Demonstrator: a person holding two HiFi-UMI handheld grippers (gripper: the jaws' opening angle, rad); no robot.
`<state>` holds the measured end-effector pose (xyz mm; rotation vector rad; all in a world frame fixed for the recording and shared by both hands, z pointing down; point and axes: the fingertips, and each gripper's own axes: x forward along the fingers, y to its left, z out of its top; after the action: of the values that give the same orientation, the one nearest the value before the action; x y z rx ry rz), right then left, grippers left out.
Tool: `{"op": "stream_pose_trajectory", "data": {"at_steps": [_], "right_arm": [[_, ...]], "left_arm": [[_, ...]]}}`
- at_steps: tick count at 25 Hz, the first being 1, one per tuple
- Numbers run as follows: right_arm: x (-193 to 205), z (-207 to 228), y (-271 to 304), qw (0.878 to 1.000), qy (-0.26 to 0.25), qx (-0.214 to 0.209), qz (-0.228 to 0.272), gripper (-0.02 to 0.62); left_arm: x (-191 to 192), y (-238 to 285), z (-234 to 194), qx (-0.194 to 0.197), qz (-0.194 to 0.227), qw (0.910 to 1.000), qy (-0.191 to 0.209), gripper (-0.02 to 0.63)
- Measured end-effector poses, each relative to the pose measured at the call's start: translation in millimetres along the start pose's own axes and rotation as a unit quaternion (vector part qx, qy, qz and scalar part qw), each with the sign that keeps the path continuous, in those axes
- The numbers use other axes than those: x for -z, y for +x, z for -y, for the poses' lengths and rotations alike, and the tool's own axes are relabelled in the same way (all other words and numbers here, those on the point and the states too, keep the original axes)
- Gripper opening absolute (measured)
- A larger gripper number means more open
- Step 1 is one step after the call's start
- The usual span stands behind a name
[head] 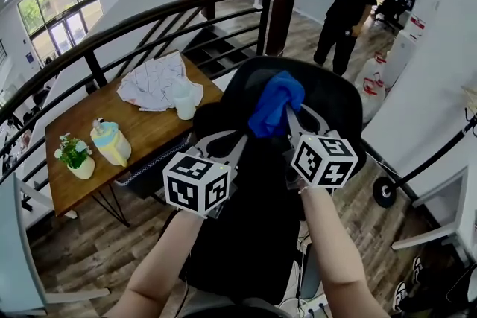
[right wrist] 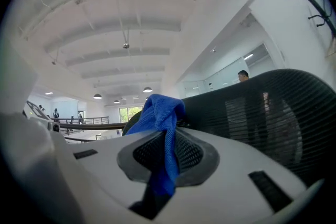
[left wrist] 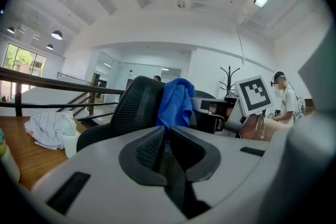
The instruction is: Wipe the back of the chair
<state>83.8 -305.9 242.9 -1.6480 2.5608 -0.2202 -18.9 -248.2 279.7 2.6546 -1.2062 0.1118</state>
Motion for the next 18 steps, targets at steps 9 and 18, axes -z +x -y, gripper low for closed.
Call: {"op": "stream_pose_trajectory", "data": {"at_steps": [9,18], "right_arm": [[-1,41,-32,0.998,0.04,0.037,0.012,0.044],[-10,75,-72,0.995,0.062,0.067,0.033,0.044]], "left_arm": [[6,14,29,0.02,-0.006,0.9998,-0.004,0.038],[8,28,52,0.035,-0.004,0.9993,-0.015,0.038]]}}
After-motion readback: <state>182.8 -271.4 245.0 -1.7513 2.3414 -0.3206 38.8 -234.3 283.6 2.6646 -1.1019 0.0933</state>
